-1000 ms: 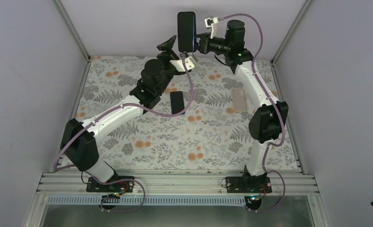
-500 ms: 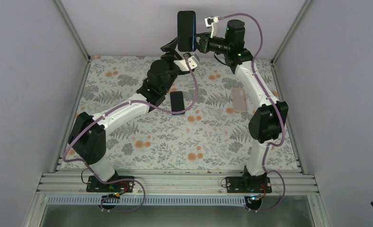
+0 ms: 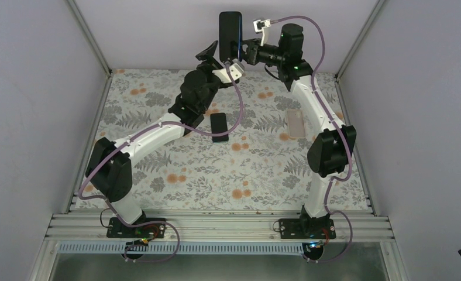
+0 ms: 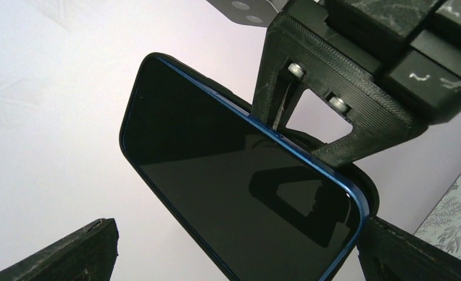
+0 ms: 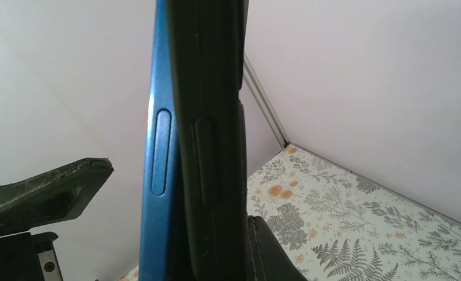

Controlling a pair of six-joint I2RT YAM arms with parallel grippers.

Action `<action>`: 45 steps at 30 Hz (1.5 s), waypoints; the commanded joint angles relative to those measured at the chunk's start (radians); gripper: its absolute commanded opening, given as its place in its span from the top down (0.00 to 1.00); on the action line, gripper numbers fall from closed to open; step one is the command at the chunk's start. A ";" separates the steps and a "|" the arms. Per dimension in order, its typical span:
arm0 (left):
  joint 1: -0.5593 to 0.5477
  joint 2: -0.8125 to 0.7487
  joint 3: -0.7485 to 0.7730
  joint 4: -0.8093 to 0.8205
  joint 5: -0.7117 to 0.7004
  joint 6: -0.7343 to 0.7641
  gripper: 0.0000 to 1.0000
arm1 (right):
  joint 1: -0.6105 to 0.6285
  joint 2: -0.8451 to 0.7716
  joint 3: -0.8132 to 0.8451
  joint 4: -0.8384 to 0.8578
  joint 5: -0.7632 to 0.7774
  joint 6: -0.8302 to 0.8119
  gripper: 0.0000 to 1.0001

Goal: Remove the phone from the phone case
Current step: Remove the phone case from the phone.

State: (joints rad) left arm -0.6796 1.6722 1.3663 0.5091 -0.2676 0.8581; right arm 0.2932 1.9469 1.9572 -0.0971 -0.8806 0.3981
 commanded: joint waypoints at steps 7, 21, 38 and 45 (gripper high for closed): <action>-0.047 0.084 0.058 0.420 -0.172 0.269 0.00 | 0.024 -0.029 0.001 0.050 -0.023 0.006 0.97; 0.055 0.399 0.176 1.125 -0.237 0.777 0.12 | 0.022 -0.118 -0.084 -0.128 -0.199 -0.133 0.97; 0.063 0.387 0.192 1.108 -0.210 0.699 0.88 | 0.003 -0.184 -0.138 -0.309 -0.330 -0.308 0.97; 0.009 0.257 0.048 1.066 -0.193 0.716 0.94 | -0.052 -0.124 -0.084 -0.448 0.041 -0.524 0.97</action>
State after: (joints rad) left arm -0.7437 2.1075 1.4551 1.5280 -0.3016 1.5215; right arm 0.2714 1.8057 1.8786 -0.2092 -0.8680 0.1471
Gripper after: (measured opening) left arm 0.117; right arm 0.070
